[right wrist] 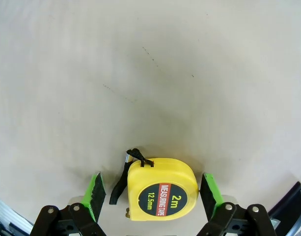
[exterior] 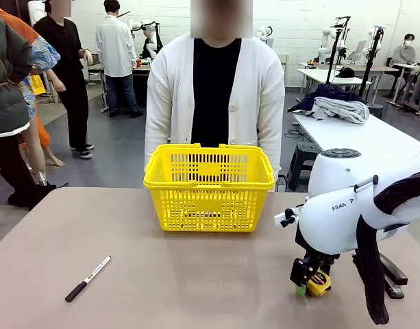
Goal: Place the items the person wants into the basket.
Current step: Pick up the item the person points to and place it in the Market Basket.
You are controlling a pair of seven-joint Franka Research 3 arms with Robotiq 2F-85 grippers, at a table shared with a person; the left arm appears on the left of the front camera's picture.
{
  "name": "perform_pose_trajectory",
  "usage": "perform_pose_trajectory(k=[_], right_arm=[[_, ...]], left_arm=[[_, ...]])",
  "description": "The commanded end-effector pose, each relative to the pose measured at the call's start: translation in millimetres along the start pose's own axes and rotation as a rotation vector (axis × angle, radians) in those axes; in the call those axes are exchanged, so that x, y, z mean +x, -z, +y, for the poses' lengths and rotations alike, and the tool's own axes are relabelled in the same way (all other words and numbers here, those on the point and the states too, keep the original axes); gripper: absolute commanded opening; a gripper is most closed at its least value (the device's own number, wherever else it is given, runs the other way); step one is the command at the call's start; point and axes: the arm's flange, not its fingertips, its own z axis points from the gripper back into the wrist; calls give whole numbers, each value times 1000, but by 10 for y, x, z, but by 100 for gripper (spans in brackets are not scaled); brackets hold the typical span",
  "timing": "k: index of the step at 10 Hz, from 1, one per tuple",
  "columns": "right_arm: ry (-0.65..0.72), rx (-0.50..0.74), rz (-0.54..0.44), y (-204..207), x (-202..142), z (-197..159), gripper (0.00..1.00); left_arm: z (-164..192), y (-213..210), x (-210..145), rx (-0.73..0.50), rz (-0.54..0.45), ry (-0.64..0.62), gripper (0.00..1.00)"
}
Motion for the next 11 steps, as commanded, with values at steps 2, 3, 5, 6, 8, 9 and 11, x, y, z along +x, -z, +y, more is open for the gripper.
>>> perform_pose_trajectory(k=[2, 3, 5, 6, 8, 9, 11], right_arm=[[0, -37, -25, 120, -311, 90, 43], [5, -43, -26, 115, -316, 85, 43], [17, -46, -18, 121, -320, 70, 39], [20, -45, -17, 122, -322, 63, 0], [34, -61, -12, 57, -351, 58, 0], [51, -53, -32, -93, -367, 83, 9], [65, -28, -49, -989, -485, 178, 56]], left_arm=[[3, -13, -12, -4, -21, 22, 100], [3, -13, -12, -4, -21, 22, 100], [3, -13, -12, -4, -21, 22, 100], [3, -13, -12, -4, -21, 22, 100], [3, -13, -12, -4, -21, 22, 100], [3, -13, -12, -4, -21, 22, 100], [3, -13, -12, -4, -21, 22, 100]])
